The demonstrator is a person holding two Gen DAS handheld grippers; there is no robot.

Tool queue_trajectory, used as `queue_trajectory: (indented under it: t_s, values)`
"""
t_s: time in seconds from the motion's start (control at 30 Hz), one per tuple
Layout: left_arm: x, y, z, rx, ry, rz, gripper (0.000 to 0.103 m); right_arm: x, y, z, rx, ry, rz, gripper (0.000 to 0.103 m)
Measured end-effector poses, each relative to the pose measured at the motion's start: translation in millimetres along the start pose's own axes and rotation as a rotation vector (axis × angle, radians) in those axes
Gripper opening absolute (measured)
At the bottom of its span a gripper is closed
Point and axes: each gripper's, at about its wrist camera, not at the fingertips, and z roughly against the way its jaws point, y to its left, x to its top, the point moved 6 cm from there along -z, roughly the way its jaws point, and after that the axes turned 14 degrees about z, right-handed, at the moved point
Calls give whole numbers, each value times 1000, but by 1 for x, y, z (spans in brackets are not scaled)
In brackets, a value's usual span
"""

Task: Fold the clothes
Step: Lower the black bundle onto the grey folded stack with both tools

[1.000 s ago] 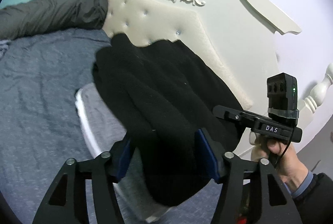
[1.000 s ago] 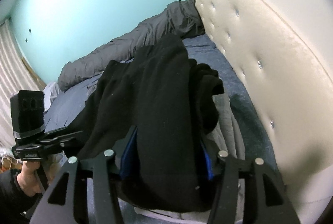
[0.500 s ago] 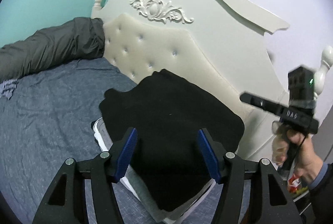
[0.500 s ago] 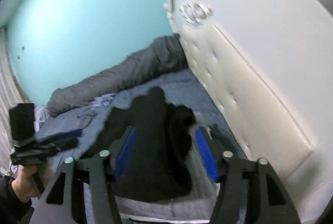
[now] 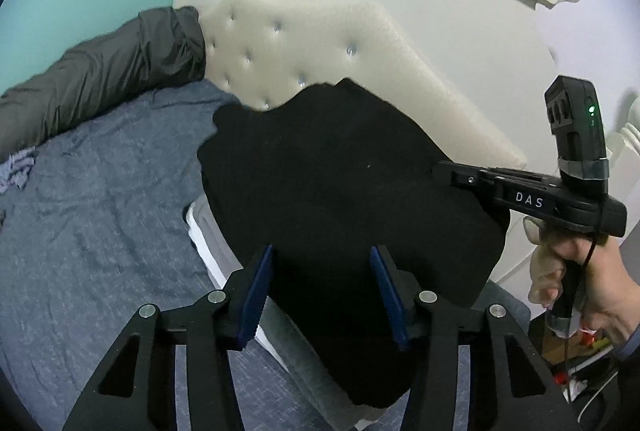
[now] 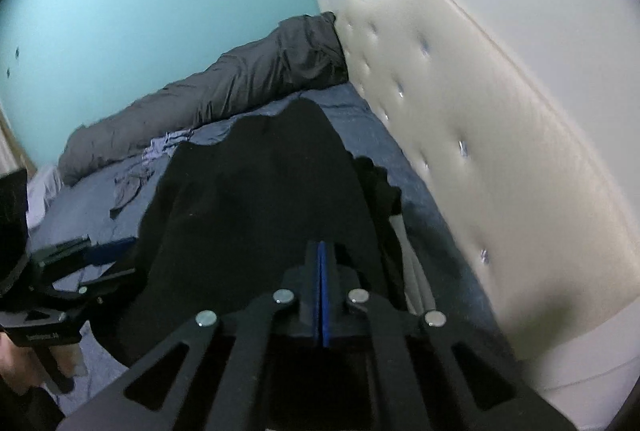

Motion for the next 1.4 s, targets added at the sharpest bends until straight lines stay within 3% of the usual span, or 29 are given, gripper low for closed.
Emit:
queue_trajectory:
  t_s: [0.33,0.63,0.83,1.0,1.1,1.23,1.4]
  values:
    - [-9,-2,-11,9,11,11,52,-24,-10,-8,39,-36,-99,0]
    - [22,-16,5,6,6,22,50,28,10,18,31,-62,-6,0]
    - [51,-8,2,38,-16,27,50,70,18,1,0,3,56,0]
    - [57,4,-15,67,23,37,50,62,8,-39,-22,129,43,0]
    - [45,13,-33,80,72,44,50,46,-4,-49,-20,147,-14,0]
    - [38,19,-35,69,72,63,50,41,-9,-40,-13,137,-44,0]
    - [39,16,-7,55,29,72,51,48,-1,-12,-55,62,-24,0]
